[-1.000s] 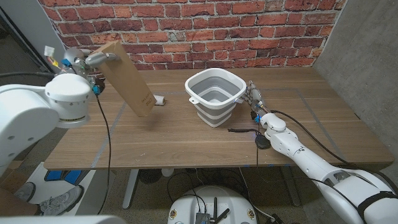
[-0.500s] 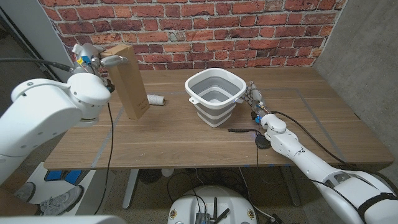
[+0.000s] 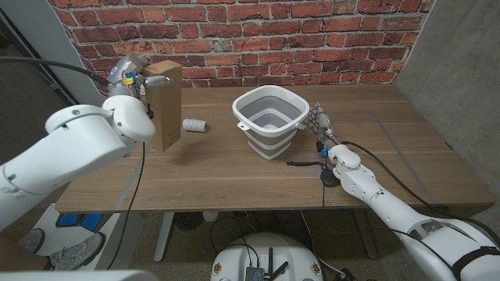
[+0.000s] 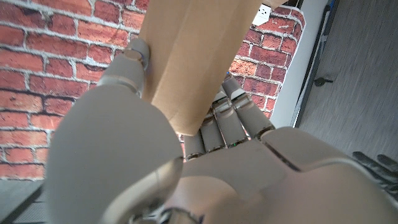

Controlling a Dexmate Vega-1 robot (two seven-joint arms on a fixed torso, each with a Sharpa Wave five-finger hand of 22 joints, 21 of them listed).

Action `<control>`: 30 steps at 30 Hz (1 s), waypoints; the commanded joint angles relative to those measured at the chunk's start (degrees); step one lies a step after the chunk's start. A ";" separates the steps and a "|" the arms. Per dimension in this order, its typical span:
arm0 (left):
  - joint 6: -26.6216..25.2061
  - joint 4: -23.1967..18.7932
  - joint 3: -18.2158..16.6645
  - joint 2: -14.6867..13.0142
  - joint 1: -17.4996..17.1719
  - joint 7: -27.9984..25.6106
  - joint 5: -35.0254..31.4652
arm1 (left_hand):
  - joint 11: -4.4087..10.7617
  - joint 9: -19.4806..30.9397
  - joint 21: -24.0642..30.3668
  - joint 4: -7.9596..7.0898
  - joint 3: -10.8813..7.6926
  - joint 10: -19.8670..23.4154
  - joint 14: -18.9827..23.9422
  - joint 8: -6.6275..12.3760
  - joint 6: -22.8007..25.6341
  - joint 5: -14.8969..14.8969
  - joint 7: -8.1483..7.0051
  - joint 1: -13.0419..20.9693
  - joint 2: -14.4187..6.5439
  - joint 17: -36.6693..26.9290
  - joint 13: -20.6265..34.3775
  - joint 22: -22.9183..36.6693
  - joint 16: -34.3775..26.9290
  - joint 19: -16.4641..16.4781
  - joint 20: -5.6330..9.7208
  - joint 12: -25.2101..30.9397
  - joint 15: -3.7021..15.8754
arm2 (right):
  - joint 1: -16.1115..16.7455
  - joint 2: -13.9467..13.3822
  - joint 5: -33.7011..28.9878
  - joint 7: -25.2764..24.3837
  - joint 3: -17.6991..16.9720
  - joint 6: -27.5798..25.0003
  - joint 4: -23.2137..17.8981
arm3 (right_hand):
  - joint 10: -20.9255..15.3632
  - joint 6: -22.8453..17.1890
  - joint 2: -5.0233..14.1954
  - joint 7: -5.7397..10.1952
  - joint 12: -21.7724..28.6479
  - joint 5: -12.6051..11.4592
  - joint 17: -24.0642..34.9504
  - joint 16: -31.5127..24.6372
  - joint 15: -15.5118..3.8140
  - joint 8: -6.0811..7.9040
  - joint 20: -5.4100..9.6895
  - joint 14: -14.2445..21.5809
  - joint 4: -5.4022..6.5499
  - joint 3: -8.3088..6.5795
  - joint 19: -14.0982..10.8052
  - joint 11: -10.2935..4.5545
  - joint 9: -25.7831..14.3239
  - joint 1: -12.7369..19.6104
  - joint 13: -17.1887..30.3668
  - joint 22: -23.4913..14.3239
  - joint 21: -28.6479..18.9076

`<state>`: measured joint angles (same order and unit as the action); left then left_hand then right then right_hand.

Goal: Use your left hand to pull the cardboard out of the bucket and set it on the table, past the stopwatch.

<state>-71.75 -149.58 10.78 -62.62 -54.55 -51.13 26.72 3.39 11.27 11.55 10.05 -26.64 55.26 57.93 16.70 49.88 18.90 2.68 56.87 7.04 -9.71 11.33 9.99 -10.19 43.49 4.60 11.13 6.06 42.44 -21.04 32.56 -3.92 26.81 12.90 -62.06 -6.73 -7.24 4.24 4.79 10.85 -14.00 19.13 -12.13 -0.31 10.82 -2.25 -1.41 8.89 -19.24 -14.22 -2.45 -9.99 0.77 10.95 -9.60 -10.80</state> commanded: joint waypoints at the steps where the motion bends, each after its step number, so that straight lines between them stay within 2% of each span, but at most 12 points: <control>1: -6.67 -1.38 11.63 -2.34 4.67 3.45 -13.02 | 2.93 2.44 -0.36 -0.55 -0.99 2.76 2.58 -0.04 1.42 0.09 -1.26 2.06 -7.06 -0.15 0.14 0.17 0.02 -0.55 7.34 -0.06 7.24 | 0.86 -0.25 0.21 -0.36 -0.18 0.08 -0.89 | -0.11 -0.38 2.49 -0.10 0.35 -0.39 0.13 -0.50 -0.03 -0.03 -0.07 -0.38 -0.01 0.18 -0.18 0.25 -0.09 -0.03 0.02 -0.20 -0.20; 5: -8.23 -1.77 15.34 -3.77 6.32 4.26 -16.14 | 3.13 2.43 -0.38 -0.51 -1.04 3.64 2.97 0.14 1.97 0.00 -1.50 2.18 -7.40 -0.31 0.15 0.15 -0.32 -0.73 7.24 0.28 7.42 | 1.31 -0.59 0.21 -0.64 -0.18 -0.41 -1.74 | -0.10 -0.42 2.52 -0.25 0.34 -0.39 0.11 -0.50 -0.08 -0.02 -0.10 -0.42 0.00 0.19 -0.13 0.22 -0.09 -0.03 0.02 -0.20 -0.18; 6: -8.23 -1.78 15.38 -3.77 6.28 4.51 -16.48 | 3.18 2.43 -0.38 -0.49 -1.04 3.71 2.99 0.15 2.01 -0.01 -1.54 2.20 -7.40 -0.32 0.15 0.14 -0.33 -0.75 7.24 0.31 7.43 | 1.31 -0.60 0.22 -0.66 -0.18 -0.44 -1.76 | -0.11 -0.42 2.52 -0.22 0.34 -0.39 0.11 -0.50 -0.07 -0.02 -0.11 -0.41 0.00 0.19 -0.14 0.26 -0.09 -0.03 0.02 -0.20 -0.19; 9: -8.23 -2.17 21.13 -7.20 9.42 5.56 -19.48 | 3.34 2.43 -0.41 -0.41 -1.03 3.60 2.98 0.13 2.00 -0.04 -1.66 2.27 -7.38 -0.33 0.15 0.13 -0.34 -0.86 7.25 0.25 7.46 | 1.51 -0.63 0.26 -0.80 -0.20 -0.51 -1.94 | -0.08 -0.43 2.52 -0.18 0.33 -0.39 0.10 -0.51 -0.02 -0.03 -0.09 -0.39 0.00 0.20 -0.13 0.31 -0.09 -0.03 0.02 -0.20 -0.18; 13: -8.23 -2.29 28.31 -9.19 13.31 7.68 -24.52 | 3.72 2.43 -0.49 -0.38 -1.02 3.53 2.97 0.13 2.07 -0.11 -1.84 2.27 -7.43 -0.34 0.14 0.12 -0.36 -1.15 7.28 0.20 7.40 | 1.53 -0.39 0.28 -0.80 -0.18 -0.16 -1.66 | -0.08 -0.49 2.52 -0.29 0.33 -0.39 0.09 -0.52 -0.08 -0.01 -0.06 -0.40 0.00 0.21 -0.15 0.27 -0.09 -0.03 0.02 -0.20 -0.19; 16: -8.23 -1.98 32.83 -9.80 15.72 10.62 -28.99 | 3.89 2.42 -0.53 -0.28 -1.04 3.41 2.91 0.13 2.12 -0.15 -2.02 2.39 -7.43 -0.34 0.14 0.11 -0.35 -1.35 7.31 0.15 7.51 | 1.64 -0.26 0.30 -0.89 -0.18 -0.02 -1.60 | -0.11 -0.66 2.53 -0.24 0.34 -0.38 0.08 -0.53 -0.07 0.05 -0.02 -0.39 0.00 0.22 -0.15 0.33 -0.10 -0.03 0.02 -0.20 -0.19; 17: -8.23 -1.94 32.82 -9.74 15.50 11.42 -30.03 | 3.92 2.42 -0.54 -0.26 -1.06 3.34 2.91 0.13 2.11 -0.16 -2.12 2.43 -7.46 -0.35 0.14 0.11 -0.36 -1.40 7.31 0.12 7.54 | 1.64 -0.26 0.30 -0.89 -0.18 -0.01 -1.60 | -0.11 -0.67 2.53 -0.24 0.34 -0.38 0.08 -0.52 -0.07 0.05 -0.03 -0.40 0.00 0.22 -0.15 0.33 -0.10 -0.03 0.02 -0.20 -0.19; 21: -8.23 -0.99 39.23 -9.49 18.57 16.68 -37.44 | 4.14 2.41 -0.55 -0.37 -1.04 3.49 2.85 0.14 2.19 -0.24 -2.25 2.28 -7.56 -0.34 0.14 0.12 -0.34 -1.55 7.28 0.16 7.36 | 2.19 -0.36 0.39 -1.30 -0.22 -0.29 -2.24 | -0.09 -0.78 2.55 -0.29 0.34 -0.38 0.06 -0.56 -0.10 0.08 -0.03 -0.33 0.00 0.23 -0.16 0.38 -0.10 -0.03 0.02 -0.20 -0.19; 27: -7.01 0.98 42.19 -7.67 18.93 21.17 -42.39 | 4.53 2.39 -0.53 -0.52 -1.03 3.23 2.59 0.11 2.18 -0.34 -2.60 2.04 -7.71 -0.31 0.14 0.13 -0.24 -1.72 7.28 0.06 7.35 | 2.97 -0.70 0.55 -1.79 -0.47 -0.40 -3.19 | -0.11 -0.92 2.57 -0.29 0.34 -0.38 0.05 -0.57 -0.09 0.11 0.00 -0.31 0.00 0.23 -0.23 0.32 -0.10 -0.02 0.02 -0.20 -0.21; 30: -5.64 2.21 42.12 -6.86 18.33 23.15 -43.47 | 4.49 2.38 -0.54 -0.51 -1.04 3.21 2.54 0.15 2.31 -0.39 -2.71 2.00 -7.79 -0.31 0.14 0.14 -0.25 -1.87 7.31 0.05 7.46 | 3.22 -0.91 0.56 -2.04 -0.61 -0.42 -3.60 | -0.10 -0.98 2.57 -0.28 0.34 -0.38 0.04 -0.56 -0.11 0.12 0.01 -0.34 0.00 0.24 -0.24 0.31 -0.10 -0.02 0.02 -0.20 -0.22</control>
<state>-79.38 -150.10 46.29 -70.75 -38.26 -35.80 -7.61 4.00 11.28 11.11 10.30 -26.90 54.67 57.94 16.34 49.74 18.52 2.54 56.33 6.51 -9.74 11.33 9.99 -10.03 41.85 4.22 10.97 6.06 44.66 -21.47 32.93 -5.24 26.53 12.68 -64.42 -6.73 -7.55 4.24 4.48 10.85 -14.00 19.14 -12.13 -0.30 10.82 -2.23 -1.41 8.89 -19.24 -14.22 -2.45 -9.99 0.77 10.95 -9.60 -10.80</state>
